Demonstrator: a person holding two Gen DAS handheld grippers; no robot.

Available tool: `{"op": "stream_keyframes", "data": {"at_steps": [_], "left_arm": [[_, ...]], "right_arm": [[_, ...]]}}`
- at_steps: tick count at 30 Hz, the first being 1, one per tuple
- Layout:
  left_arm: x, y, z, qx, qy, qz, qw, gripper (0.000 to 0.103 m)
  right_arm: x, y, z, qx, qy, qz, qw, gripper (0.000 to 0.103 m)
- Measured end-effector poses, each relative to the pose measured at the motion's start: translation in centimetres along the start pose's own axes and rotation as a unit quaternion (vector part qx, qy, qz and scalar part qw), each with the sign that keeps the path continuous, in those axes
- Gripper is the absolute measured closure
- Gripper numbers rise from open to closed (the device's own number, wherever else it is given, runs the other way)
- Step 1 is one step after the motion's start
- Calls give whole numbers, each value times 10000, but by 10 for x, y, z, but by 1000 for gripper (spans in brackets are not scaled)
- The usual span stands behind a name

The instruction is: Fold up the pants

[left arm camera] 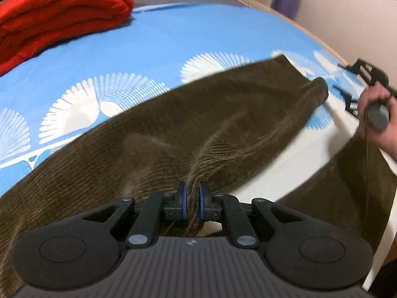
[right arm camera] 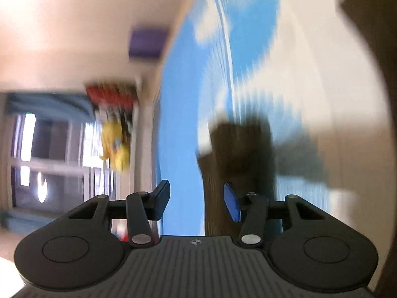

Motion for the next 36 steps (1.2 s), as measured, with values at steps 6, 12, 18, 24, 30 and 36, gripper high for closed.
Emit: {"op": "stream_keyframes", "data": {"at_steps": [6,12,18,24,30,36], "left_arm": [[-6,-2,9,-61,-197,36,9998,93],[-11,1,15,-48,-388,113,9992,92],[-21,-1,28,-164,-525,120,9984,92],[-39,16,45,-773,-925,115,9926,77],[-35,5,22,-901,-900,130,9918,55],[-25,-52,-31,-400,-420,-198,9981,52]], "right_arm": [[-2,38,-3,-1593,191,-531,9856,51],[-22,37,20,-1891,-167,-1554,9694,47],[-18,39,23,-1927,-186,-2390,9515,94],[5,5,-19,-2240,753,-3136,9197,96],[31,61,-20,-3333,479,-2634,9040,88],[43,27,-41,-2984,832,-2943,9041,59]]}}
Point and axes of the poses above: each gripper's, at about its wrist camera, not at the fingertips, and z roughly the way its jaws point, y to its right, x to its top, the point moved 9 cm from there along z, roughly the way its jaws point, and after that the axes turned 11 degrees about -x, right-handed, at the moved point
